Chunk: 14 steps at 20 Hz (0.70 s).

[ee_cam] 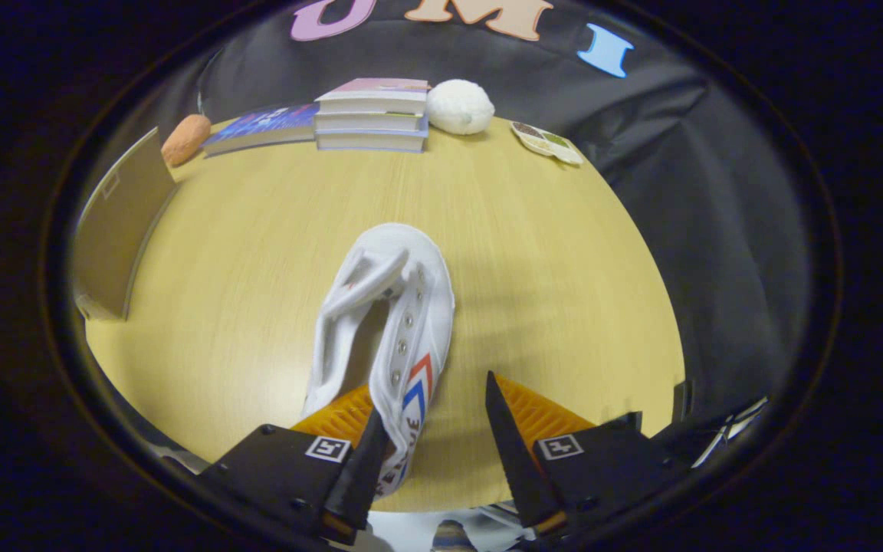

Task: Open the storage box then place both shoes into the box .Put the left shoe in first, then the right shoe, with the right side of both shoes facing outward in a uniform manner.

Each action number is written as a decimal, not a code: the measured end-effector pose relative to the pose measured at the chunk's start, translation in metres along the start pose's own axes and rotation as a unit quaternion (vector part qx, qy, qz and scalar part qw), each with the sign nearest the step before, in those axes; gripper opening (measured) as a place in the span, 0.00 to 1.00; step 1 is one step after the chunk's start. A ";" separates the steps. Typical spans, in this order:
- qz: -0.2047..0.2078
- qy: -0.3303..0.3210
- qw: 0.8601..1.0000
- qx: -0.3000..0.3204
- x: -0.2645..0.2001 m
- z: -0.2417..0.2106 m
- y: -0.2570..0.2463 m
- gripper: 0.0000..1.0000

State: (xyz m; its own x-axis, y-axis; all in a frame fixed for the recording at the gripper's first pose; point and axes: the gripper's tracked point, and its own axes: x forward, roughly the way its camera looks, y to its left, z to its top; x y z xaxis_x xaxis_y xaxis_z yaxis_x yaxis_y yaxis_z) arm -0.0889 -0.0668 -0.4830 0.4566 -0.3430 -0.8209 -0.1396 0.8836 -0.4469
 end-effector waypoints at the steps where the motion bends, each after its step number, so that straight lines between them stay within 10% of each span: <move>1: 0.000 0.002 1.000 0.009 0.006 0.004 -0.001 0.68; 14: 0.083 0.047 0.981 0.169 0.023 0.004 0.005 0.06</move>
State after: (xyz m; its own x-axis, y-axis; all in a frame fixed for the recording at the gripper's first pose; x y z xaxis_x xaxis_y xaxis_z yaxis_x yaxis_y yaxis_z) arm -0.0758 -0.0693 -0.5027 0.3673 -0.1998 -0.9084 0.1008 0.9795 -0.1746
